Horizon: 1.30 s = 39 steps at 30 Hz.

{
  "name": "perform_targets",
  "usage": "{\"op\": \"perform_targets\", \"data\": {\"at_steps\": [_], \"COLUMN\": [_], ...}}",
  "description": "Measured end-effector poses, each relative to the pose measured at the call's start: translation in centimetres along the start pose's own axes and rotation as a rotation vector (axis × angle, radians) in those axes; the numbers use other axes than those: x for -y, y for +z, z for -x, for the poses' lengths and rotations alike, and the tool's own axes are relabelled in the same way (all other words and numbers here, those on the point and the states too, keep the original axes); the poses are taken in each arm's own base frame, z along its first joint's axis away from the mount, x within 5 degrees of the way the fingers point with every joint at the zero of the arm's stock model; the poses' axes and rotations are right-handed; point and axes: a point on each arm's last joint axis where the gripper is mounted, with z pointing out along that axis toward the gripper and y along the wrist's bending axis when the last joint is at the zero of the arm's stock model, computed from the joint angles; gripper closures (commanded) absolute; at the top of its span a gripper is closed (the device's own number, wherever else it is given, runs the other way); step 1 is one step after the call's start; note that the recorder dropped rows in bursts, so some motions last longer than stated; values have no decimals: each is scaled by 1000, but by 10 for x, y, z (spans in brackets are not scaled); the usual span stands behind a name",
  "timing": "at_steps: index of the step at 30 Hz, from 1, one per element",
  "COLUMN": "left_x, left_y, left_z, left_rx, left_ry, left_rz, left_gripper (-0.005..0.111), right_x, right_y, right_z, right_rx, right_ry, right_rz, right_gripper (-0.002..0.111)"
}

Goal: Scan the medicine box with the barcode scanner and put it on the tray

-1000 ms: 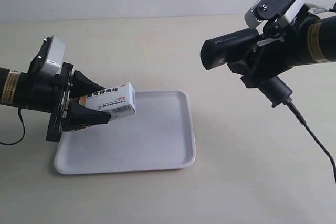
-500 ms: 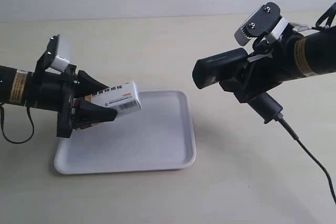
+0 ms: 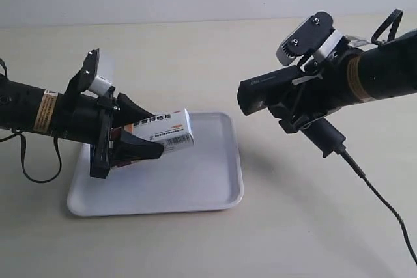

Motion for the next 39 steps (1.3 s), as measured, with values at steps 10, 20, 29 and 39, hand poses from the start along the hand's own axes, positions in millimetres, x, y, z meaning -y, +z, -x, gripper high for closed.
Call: {"op": "perform_targets", "data": {"at_steps": [10,20,29,39], "left_x": [-7,-6,-6,2], "left_y": [0,-1,-1,-1], "left_z": [1,2,1,7], "left_rx": [-25,-55,-69,18], "left_ry": [-17,19,104,240], "left_rz": [32,-13,-20,-101], "left_gripper": [107,107,107,107], "right_x": [-7,6,3,0], "right_y": [2,-22,-42,-41], "right_z": [-16,-2,-10,-18], "right_rx": [-47,8,13,-10], "right_ry": [32,11,-8,-5], "right_rz": [12,-144,-210,-202], "right_gripper": [108,108,108,108]}}
